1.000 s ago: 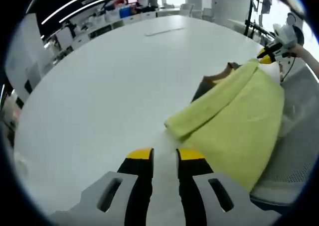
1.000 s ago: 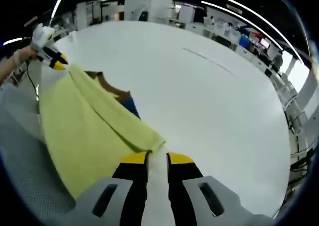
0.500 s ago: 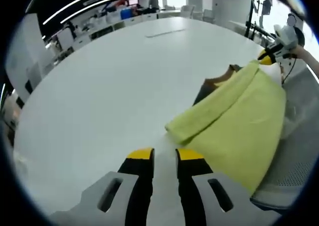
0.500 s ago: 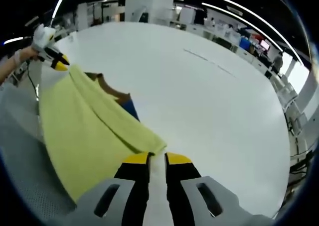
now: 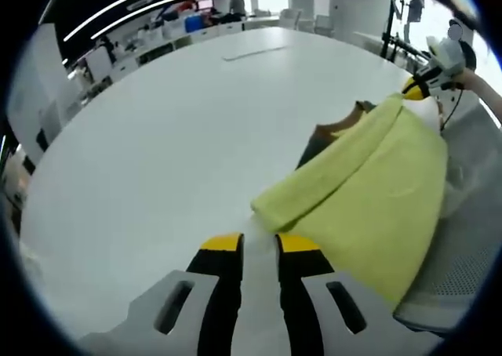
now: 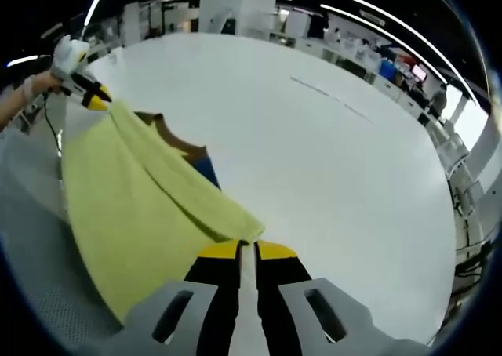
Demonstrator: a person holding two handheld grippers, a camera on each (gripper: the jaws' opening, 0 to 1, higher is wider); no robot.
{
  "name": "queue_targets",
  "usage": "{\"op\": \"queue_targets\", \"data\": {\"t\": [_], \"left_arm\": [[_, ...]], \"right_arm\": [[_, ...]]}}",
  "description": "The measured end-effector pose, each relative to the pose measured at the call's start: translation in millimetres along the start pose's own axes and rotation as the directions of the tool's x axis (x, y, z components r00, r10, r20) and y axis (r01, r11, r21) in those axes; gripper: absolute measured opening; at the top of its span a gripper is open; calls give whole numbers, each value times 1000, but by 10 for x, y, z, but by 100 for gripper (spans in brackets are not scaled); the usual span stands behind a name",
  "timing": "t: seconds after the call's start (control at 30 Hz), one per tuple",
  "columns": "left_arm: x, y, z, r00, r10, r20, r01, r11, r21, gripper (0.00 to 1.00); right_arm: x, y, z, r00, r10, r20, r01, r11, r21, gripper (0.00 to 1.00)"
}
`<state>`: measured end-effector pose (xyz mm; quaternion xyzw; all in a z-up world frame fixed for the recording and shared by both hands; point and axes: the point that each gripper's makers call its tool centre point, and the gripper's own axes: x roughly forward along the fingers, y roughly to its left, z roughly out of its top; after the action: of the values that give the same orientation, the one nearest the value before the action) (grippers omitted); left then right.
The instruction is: Fold the garment on the visible template until the final outline fits inside the template.
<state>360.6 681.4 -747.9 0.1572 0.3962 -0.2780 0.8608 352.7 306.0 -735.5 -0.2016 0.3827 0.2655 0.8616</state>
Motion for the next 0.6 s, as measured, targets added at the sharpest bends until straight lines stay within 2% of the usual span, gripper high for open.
{"op": "queue_targets", "data": {"t": [0.13, 0.3, 0.43, 0.6], "left_arm": [[9, -22, 35, 1000, -5, 7, 5, 1000, 17, 12], [27, -83, 69, 999, -37, 11, 37, 999, 30, 2], [40, -81, 71, 999, -39, 5, 39, 999, 32, 0], [11, 1, 171, 999, -20, 31, 19, 1000, 12, 0]], "right_arm": [[-1, -1, 3, 1000, 1, -1, -1, 1000, -1, 7], [11, 2, -6, 1000, 5, -8, -5, 1000, -2, 6], [8, 1, 4, 1000, 5, -3, -5, 1000, 1, 5], [-2, -38, 40, 1000, 2, 6, -2, 1000, 6, 4]]}}
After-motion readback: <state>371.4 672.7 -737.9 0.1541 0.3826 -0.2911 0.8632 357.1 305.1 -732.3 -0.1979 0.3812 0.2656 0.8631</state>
